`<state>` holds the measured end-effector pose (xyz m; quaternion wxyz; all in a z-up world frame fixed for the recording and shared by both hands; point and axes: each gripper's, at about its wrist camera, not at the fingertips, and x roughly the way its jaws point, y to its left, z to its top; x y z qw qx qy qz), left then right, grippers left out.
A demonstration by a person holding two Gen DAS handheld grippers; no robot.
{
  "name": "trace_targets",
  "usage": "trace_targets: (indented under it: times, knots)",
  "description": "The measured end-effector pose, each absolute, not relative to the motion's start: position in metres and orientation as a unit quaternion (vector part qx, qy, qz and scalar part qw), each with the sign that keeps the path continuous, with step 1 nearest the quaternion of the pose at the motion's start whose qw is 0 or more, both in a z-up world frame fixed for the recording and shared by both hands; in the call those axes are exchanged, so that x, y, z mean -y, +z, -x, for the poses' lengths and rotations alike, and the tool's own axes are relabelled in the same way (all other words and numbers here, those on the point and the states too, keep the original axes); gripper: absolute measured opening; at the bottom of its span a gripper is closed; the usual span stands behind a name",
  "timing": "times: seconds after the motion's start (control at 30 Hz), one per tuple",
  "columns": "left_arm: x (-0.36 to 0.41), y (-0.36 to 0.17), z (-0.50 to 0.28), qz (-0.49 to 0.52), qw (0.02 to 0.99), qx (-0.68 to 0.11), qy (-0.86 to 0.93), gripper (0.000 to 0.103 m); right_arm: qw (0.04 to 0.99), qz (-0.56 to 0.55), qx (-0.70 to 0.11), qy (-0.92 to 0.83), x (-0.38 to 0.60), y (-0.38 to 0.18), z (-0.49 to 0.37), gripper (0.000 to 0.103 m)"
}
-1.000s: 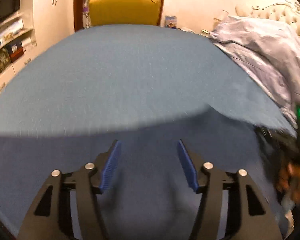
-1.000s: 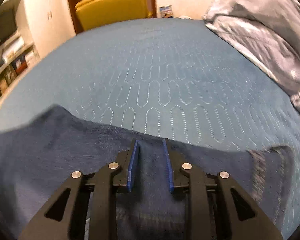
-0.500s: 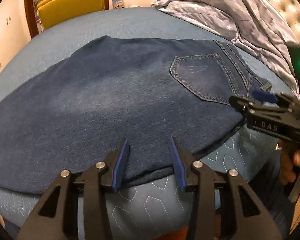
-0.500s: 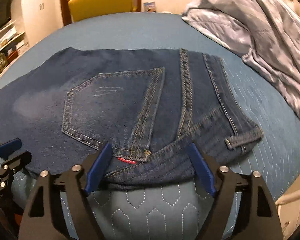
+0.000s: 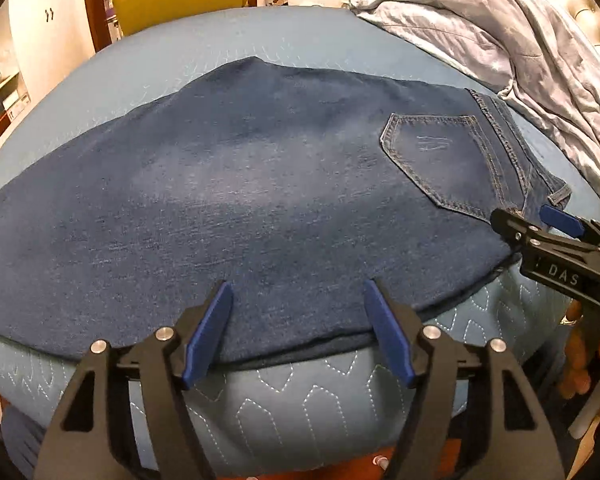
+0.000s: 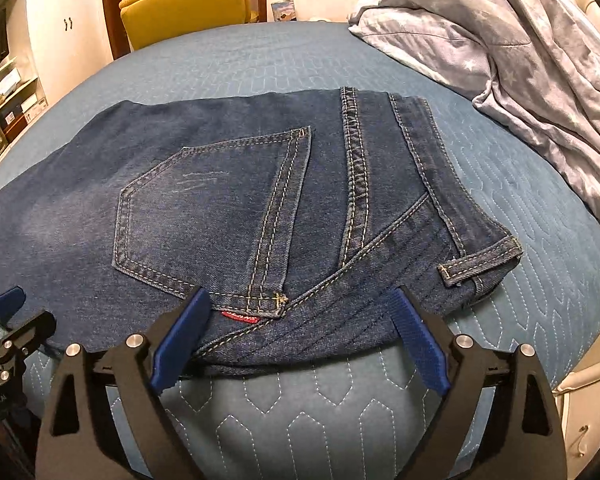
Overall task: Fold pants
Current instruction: 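Press and smooth the folded jeans flat with both tools near the waistband, then press the folded jeans flat along the legs with both open tools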
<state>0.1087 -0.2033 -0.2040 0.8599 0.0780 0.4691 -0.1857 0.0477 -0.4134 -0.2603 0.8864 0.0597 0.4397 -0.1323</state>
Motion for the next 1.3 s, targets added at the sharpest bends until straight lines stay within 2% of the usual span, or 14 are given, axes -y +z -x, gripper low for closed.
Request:
trace_targets:
  times: [0.03,0.1,0.4,0.67,0.77,0.8,0.87,1.07,1.17,1.3]
  knots:
    - [0.203,-0.205,-0.109,-0.076,0.859,-0.471,-0.186,0.071,0.885,-0.060,-0.440,-0.136,0.413,-0.260,-0.048,0.089]
    - [0.202,-0.206,-0.111,-0.068,0.858,-0.472,-0.192,0.071,0.881,-0.059,-0.441,-0.161,0.413,-0.259,-0.048,0.099]
    - [0.197,-0.208,-0.110,-0.060,0.858,-0.470,-0.198,0.073,0.874,-0.026,-0.453,-0.176,0.401,-0.250,-0.048,0.098]
    - [0.198,-0.207,-0.104,-0.072,0.862,-0.458,-0.203,0.074,0.909,-0.038,-0.396,-0.127,0.366,-0.210,-0.052,0.098]
    - [0.185,-0.202,-0.102,-0.056,0.866,-0.458,-0.194,0.073,0.897,-0.056,-0.427,-0.098,0.356,-0.225,-0.059,0.093]
    - [0.180,-0.201,-0.101,-0.052,0.869,-0.457,-0.186,0.073,0.891,-0.050,-0.442,-0.094,0.352,-0.235,-0.060,0.085]
    - [0.166,-0.197,-0.099,-0.048,0.877,-0.450,-0.159,0.072,0.880,-0.038,-0.466,-0.086,0.344,-0.253,-0.061,0.077]
    - [0.111,-0.189,-0.105,-0.006,0.893,-0.442,-0.085,0.064,0.885,-0.023,-0.456,-0.092,0.338,-0.259,-0.055,0.077]
    - [0.078,-0.191,-0.116,0.011,0.897,-0.439,-0.049,0.063,0.886,-0.018,-0.454,-0.093,0.339,-0.258,-0.056,0.077]
    - [0.043,-0.206,-0.126,-0.021,0.902,-0.429,-0.051,0.062,0.885,-0.009,-0.454,-0.097,0.337,-0.259,-0.057,0.077]
